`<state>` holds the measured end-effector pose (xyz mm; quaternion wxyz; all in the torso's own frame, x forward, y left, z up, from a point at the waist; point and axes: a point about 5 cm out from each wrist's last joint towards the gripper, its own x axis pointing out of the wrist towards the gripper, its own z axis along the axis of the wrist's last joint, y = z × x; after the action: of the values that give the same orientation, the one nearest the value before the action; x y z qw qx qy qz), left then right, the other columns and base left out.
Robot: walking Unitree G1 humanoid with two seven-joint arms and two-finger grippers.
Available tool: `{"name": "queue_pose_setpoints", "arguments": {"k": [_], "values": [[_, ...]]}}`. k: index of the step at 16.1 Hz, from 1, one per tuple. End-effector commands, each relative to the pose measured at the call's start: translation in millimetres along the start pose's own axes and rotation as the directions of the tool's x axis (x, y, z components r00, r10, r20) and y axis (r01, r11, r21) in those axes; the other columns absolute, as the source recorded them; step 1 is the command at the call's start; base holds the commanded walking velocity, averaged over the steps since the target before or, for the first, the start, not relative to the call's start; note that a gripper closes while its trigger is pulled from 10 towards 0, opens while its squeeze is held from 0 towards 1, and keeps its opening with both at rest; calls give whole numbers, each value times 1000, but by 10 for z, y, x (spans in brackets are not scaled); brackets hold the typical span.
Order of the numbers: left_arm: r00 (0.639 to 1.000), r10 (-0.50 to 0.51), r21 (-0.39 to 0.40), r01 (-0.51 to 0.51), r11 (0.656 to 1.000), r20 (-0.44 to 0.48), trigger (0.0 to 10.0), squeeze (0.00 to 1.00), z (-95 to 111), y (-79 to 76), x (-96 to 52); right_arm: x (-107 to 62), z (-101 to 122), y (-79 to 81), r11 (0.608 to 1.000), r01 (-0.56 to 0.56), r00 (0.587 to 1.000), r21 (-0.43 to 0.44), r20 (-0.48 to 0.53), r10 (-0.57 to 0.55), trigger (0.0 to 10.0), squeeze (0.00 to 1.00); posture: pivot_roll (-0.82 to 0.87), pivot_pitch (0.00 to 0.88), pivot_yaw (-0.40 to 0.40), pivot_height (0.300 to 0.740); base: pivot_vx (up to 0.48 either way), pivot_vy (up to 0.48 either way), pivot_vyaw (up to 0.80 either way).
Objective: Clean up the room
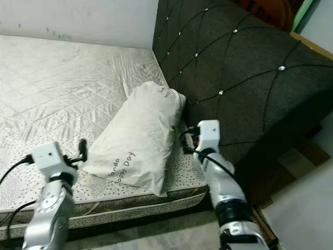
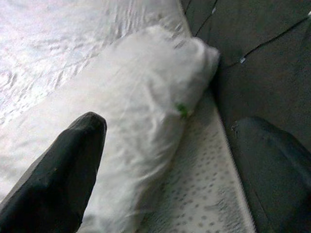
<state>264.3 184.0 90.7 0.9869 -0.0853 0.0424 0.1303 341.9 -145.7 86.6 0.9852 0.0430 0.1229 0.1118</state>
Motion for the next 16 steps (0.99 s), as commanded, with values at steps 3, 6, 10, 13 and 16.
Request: {"name": "queue_pose_setpoints", "arguments": {"k": [3, 6, 10, 13, 16], "values": [[1000, -21, 67, 21, 998, 3, 10000, 0, 44, 70, -57, 72, -16, 142, 999, -16, 1000, 40, 23, 15, 10000, 0, 117, 0, -140, 740, 0, 0, 0], [999, -53, 134, 52, 990, 8, 10000, 0, 124, 147, 25, 89, -83, 264, 995, 9, 999, 101, 34, -12, 10000, 0, 98, 0, -57, 740, 0, 0, 0], [999, -51, 143, 51, 988, -7, 10000, 0, 87, 162, 120, 115, -87, 315, 996, 46, 999, 76, 10, -47, 10000, 0, 6, 0, -107, 740, 0, 0, 0], [998, -50, 132, 53, 990, -27, 10000, 0, -12, 133, 60, 91, -91, 365, 1000, -3, 1000, 18, 23, 2, 10000, 0, -1, 0, -98, 740, 0, 0, 0], [996, -86, 159, 86, 984, -4, 10000, 0, -19, 148, -15, -30, -172, 299, 1000, 17, 995, -23, 95, -15, 10000, 0, 0, 0, -38, 740, 0, 0, 0]]}}
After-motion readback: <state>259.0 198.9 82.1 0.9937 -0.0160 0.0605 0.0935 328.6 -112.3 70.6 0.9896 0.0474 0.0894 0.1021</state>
